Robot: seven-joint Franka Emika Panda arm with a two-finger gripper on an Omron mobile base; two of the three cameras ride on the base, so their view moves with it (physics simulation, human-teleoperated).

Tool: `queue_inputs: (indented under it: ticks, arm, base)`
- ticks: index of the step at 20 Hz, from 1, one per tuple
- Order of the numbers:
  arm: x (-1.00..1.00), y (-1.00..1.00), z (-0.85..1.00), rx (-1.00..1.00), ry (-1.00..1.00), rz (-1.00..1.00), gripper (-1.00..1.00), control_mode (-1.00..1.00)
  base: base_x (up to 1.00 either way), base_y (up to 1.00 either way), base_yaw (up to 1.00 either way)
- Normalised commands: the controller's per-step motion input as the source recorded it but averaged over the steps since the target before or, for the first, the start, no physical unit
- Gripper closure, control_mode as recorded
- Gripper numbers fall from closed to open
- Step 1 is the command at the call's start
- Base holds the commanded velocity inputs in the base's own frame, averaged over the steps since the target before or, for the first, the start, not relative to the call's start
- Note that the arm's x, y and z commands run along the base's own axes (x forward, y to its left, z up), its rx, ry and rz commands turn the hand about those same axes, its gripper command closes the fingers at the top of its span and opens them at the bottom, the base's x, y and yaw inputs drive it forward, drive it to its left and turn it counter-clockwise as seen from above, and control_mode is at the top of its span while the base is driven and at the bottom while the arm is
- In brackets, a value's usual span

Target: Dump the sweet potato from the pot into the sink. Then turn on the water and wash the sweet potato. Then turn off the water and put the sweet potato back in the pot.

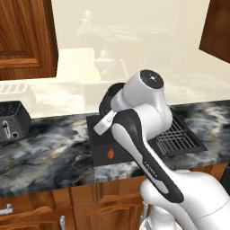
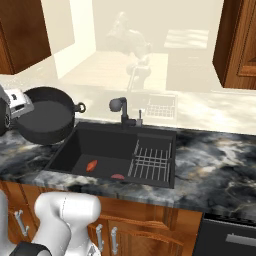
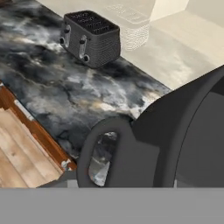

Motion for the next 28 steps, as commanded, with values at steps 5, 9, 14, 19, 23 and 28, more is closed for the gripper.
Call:
queue_inputs:
  ticks: [5,9,14,19,23,28]
  arm:
    - [-0.15,-0.35,0.0,-0.17,0.08,-0.02,1.0,-1.0]
    - [-0.03,-0.58,-0.07,-0.1,0.09,-0.07,1.0,-1.0]
    - [0.0,-0.68,-0.12,-0.05,0.08,-0.1,1.0,-1.0]
    - [-0.03,-0.77,-0.23,-0.04,0.06,-0.11,1.0,-1.0]
    - [0.0,-0.81,-0.3,-0.05,0.05,-0.09,1.0,-1.0]
    - [0.03,-0.87,-0.25,-0.07,0.02,-0.05,1.0,-1.0]
  base:
    - [0.0,0.0,0.0]
    - [0.0,0.0,0.0]
    - [0.0,0.0,0.0]
    - [0.0,0.0,0.0]
    - [0.0,0.0,0.0]
    - [0.0,0.0,0.0]
